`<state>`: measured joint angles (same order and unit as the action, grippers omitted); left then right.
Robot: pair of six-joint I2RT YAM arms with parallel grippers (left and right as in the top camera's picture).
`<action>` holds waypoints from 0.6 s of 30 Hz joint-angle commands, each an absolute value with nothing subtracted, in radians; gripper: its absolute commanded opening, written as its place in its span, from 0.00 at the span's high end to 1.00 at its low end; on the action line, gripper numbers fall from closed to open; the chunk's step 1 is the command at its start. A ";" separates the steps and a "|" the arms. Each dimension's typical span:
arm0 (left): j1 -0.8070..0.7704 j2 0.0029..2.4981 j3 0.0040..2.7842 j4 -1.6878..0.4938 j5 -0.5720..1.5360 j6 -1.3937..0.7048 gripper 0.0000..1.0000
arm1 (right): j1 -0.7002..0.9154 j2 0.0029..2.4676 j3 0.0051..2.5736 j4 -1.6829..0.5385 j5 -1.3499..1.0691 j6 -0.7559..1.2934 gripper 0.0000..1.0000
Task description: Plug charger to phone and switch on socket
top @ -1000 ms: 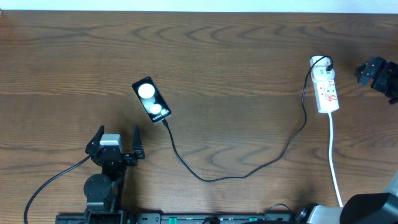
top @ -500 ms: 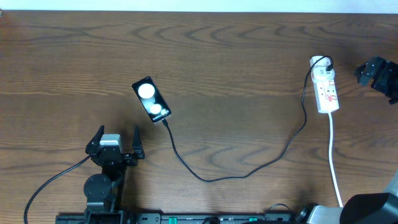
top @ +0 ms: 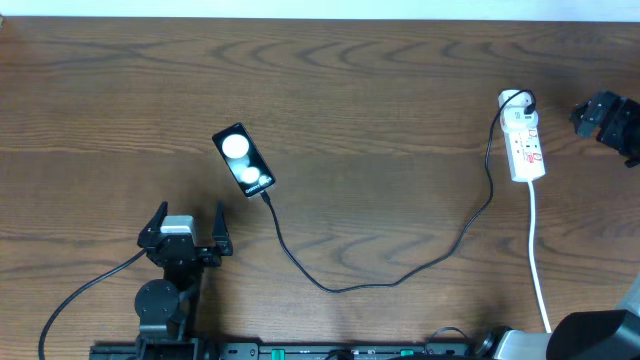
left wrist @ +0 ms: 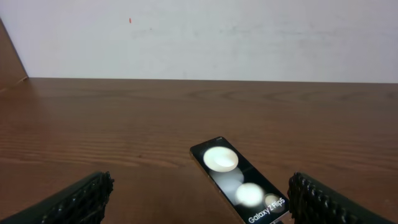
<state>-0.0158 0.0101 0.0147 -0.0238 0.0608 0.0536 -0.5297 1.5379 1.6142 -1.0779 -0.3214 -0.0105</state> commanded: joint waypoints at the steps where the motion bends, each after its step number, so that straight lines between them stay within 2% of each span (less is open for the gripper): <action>1: -0.013 0.004 0.004 -0.068 0.059 0.067 0.08 | -0.524 1.533 1.615 -1.076 -0.316 -0.004 0.01; 4: -0.013 0.004 0.004 -0.067 0.059 0.067 0.08 | -0.521 1.533 1.612 -1.042 -0.318 -0.004 0.01; 7: -0.013 0.004 0.004 -0.068 0.059 0.067 0.08 | -0.491 1.506 1.571 -0.916 -0.360 -0.004 0.01; 12: -0.013 0.004 0.004 -0.068 0.059 0.067 0.08 | -0.362 1.371 1.336 -0.514 -0.369 -0.021 0.01; 18: -0.013 0.004 0.004 -0.067 0.059 0.067 0.08 | -0.207 1.166 0.944 -0.056 -0.368 -0.141 0.01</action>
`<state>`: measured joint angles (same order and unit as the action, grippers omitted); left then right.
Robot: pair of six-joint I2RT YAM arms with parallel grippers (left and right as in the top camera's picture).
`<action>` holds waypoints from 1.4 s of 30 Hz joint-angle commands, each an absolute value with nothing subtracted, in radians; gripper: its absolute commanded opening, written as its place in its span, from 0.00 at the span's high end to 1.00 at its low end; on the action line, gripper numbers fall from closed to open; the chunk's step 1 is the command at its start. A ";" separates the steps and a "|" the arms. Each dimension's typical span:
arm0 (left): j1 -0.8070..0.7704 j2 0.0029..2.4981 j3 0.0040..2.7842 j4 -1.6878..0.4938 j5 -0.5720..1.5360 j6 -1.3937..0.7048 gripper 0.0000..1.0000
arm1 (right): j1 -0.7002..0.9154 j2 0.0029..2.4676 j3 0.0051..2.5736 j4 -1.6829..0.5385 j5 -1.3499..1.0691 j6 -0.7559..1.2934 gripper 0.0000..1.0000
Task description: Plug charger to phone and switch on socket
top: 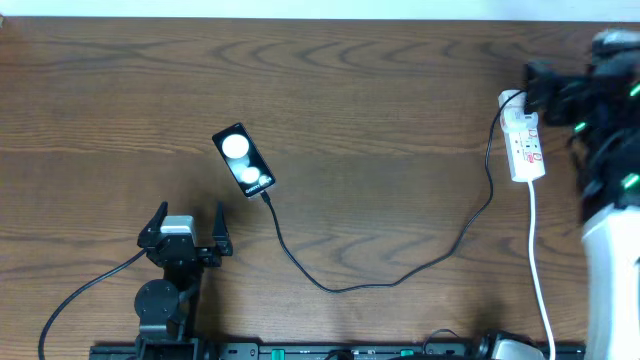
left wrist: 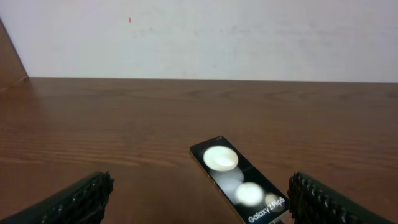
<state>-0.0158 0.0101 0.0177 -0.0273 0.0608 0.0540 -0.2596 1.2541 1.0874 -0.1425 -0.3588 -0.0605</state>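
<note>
The black phone (top: 243, 160) lies screen-up on the wooden table, and shows as a lit screen (left wrist: 239, 180) in the left wrist view. A black charger cable (top: 330, 287) is plugged into its near end and runs right to the white socket strip (top: 526, 143). My left gripper (top: 188, 222) stands open a little in front of the phone, its fingers (left wrist: 81, 200) spread wide with nothing between them. My right gripper (top: 545, 85) is a dark blur right by the strip's far end, where the plug sits; how its jaws stand is unclear.
The strip's white cord (top: 540, 270) runs down to the table's front edge. The right arm's white body (top: 610, 260) fills the right edge. A white wall (left wrist: 199, 37) stands behind the table's far edge.
My right gripper has moved from the far right edge leftwards to the strip's far end, and more of the right arm is in view. The left gripper, phone and cable are unchanged.
</note>
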 commanded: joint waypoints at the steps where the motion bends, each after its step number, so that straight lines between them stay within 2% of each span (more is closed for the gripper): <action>1: -0.013 0.004 0.004 -0.067 0.059 0.067 0.08 | -0.189 1.132 0.883 0.007 -0.368 -0.160 0.01; 8: -0.013 0.004 0.004 -0.067 0.059 0.067 0.08 | -0.149 0.866 0.484 0.309 -0.360 -0.218 0.01; 21: -0.013 0.004 0.004 -0.067 0.059 0.067 0.08 | -0.147 0.287 0.002 0.331 -0.302 -0.218 0.01; 24: -0.013 0.004 0.004 -0.068 0.059 0.067 0.08 | -0.125 0.179 0.006 0.144 -0.287 -0.218 0.01; 30: -0.013 0.004 0.004 -0.067 0.059 0.067 0.08 | -0.105 0.034 0.006 -0.060 -0.236 -0.213 0.01; 42: -0.013 0.004 0.004 -0.067 0.059 0.067 0.08 | -0.081 0.005 0.006 -0.057 -0.227 -0.215 0.01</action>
